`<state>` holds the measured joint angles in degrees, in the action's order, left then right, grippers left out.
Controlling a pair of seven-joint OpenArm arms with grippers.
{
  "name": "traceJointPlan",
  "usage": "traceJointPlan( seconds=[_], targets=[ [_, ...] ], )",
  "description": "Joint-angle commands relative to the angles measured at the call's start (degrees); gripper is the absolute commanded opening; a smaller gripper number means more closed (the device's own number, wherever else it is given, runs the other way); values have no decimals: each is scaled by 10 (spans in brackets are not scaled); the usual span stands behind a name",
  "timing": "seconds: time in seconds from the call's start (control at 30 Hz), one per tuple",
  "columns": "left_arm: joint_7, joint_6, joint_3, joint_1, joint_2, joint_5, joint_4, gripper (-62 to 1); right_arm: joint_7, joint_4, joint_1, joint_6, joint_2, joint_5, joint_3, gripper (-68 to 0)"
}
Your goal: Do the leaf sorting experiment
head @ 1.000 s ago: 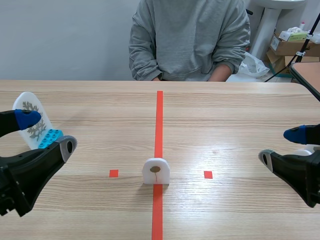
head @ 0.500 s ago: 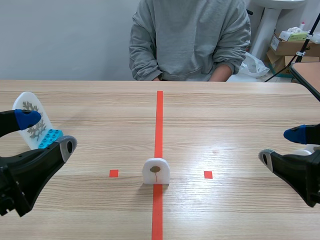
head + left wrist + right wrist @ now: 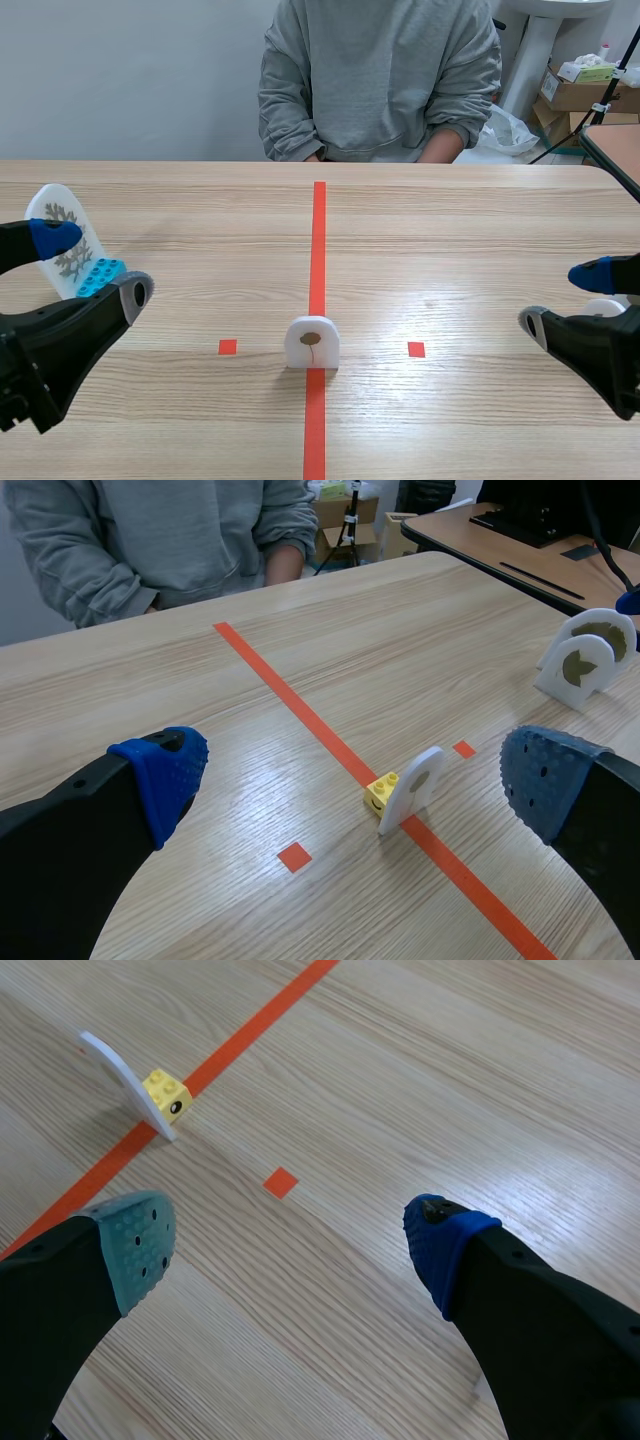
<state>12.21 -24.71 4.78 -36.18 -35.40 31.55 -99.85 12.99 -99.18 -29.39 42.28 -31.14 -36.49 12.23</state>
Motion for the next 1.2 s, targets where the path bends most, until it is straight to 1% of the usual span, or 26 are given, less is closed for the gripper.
traceJointPlan(
  seconds=[0.0, 0.07, 0.17, 0.3, 0.43, 0.5, 0.6, 0.73, 0.83, 0.9, 1.0, 1.17],
  targets=[
    [8, -3, -2, 2, 5, 4, -6, 14, 7, 2, 26, 4, -9, -8, 1, -207],
    [8, -3, -2, 2, 5, 4, -6, 14, 28, 4, 45, 4, -11, -8, 0, -207],
    [8, -3, -2, 2, 5, 4, -6, 14, 41, 9, 73, 4, -24, -7, -9, -200],
    [8, -3, -2, 2, 5, 4, -6, 14, 43, 16, 109, 4, -44, 22, -36, -200],
    [9, -3, -2, 2, 5, 4, -6, 14, 42, 23, 146, 4, -52, 45, -74, -140],
    [9, -3, -2, 2, 5, 4, -6, 14, 36, 25, 164, 4, -55, 59, -102, -139],
    [9, -3, -2, 2, 5, 4, -6, 14, 27, 32, 193, 4, -55, 98, -150, -139],
    [9, -3, -2, 2, 5, 4, -6, 14, 10, 52, 241, 4, -55, 157, -234, -139],
    [9, -3, -2, 2, 5, 4, -6, 14, -17, 75, 279, 4, -55, 212, -303, -139],
    [9, -3, -2, 2, 5, 4, -6, 14, -38, 93, 303, 4, -55, 240, -342, -139],
    [8, -3, -2, 2, 10, 4, -6, 14, -65, 122, 335, 4, -48, 272, -389, -139],
    [8, -3, -2, 2, 23, 4, -6, 14, -100, 170, 380, 4, -21, 316, -437, -139]
  ],
)
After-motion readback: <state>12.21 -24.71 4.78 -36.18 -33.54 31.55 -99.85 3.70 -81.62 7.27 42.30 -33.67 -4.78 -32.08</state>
